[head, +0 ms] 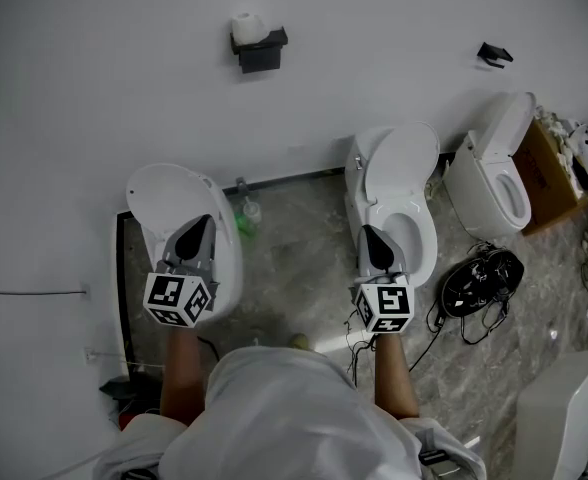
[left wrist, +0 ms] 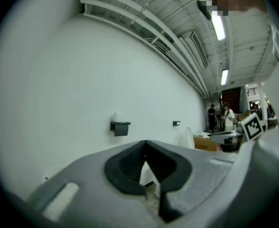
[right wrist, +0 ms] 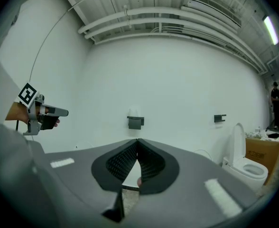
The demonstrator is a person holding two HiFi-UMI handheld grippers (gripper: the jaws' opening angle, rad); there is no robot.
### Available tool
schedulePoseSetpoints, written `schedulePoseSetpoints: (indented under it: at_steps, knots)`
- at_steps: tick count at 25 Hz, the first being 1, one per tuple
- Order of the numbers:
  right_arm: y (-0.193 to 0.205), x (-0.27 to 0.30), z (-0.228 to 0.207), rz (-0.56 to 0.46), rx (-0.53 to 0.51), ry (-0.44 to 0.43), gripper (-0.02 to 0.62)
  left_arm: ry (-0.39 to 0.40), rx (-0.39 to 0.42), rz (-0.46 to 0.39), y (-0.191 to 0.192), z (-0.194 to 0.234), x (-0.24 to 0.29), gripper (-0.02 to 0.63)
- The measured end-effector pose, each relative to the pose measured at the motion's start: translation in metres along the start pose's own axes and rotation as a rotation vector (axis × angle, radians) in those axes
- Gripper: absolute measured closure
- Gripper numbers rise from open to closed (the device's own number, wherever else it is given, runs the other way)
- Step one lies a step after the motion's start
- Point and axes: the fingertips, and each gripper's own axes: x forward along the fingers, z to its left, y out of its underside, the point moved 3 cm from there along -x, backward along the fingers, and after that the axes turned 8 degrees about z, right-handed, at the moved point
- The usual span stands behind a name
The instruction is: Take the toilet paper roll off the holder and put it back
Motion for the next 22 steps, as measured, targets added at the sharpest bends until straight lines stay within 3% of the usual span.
schedulePoseSetpoints:
  at_steps: [9, 22]
  knots:
    - [-0.01, 0.059, -0.024, 0.001, -0.016, 0.005, 0.592, -0.005, 0.009, -0.018, -0.015, 0.026, 0.057, 0.606]
    - [-0.043, 0.21, -0.032, 0.006, -0.042, -0.001, 0.592, -0.001, -0.001, -0.011, -0.035, 0.123, 0.172, 0.606]
